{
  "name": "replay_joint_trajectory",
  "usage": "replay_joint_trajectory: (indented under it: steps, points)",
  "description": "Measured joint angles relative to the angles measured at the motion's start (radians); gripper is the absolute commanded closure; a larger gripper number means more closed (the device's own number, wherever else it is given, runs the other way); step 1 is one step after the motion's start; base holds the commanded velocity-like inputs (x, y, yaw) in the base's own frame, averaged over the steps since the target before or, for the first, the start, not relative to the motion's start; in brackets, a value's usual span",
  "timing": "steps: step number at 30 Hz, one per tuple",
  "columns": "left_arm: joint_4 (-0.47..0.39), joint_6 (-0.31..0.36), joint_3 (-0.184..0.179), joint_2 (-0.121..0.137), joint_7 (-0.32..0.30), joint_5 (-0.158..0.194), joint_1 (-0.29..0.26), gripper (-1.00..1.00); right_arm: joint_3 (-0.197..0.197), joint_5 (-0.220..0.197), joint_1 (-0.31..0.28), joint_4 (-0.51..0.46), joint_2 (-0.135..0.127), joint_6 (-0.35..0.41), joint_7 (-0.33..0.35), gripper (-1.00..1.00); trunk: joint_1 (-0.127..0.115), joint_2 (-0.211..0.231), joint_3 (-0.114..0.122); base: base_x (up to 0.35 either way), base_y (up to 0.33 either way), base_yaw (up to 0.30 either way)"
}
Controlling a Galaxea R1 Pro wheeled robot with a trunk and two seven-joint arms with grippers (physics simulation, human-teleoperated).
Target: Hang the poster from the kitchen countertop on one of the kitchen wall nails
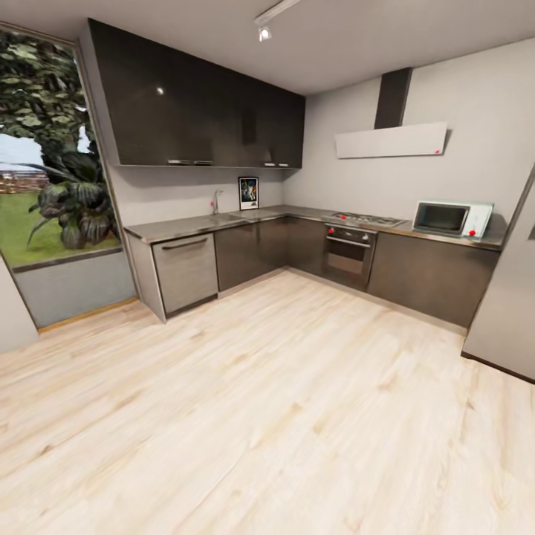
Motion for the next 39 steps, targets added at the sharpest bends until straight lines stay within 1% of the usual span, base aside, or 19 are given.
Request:
replay_joint_trajectory:
  steps: [39]
  points:
    - [0.000, 0.000, 0.000, 0.000, 0.000, 0.000, 0.000, -1.00, 0.001, 0.000, 0.000, 0.002, -0.001, 0.000, 0.000, -1.00, 0.000, 0.000, 0.000, 0.338, 0.000, 0.000]
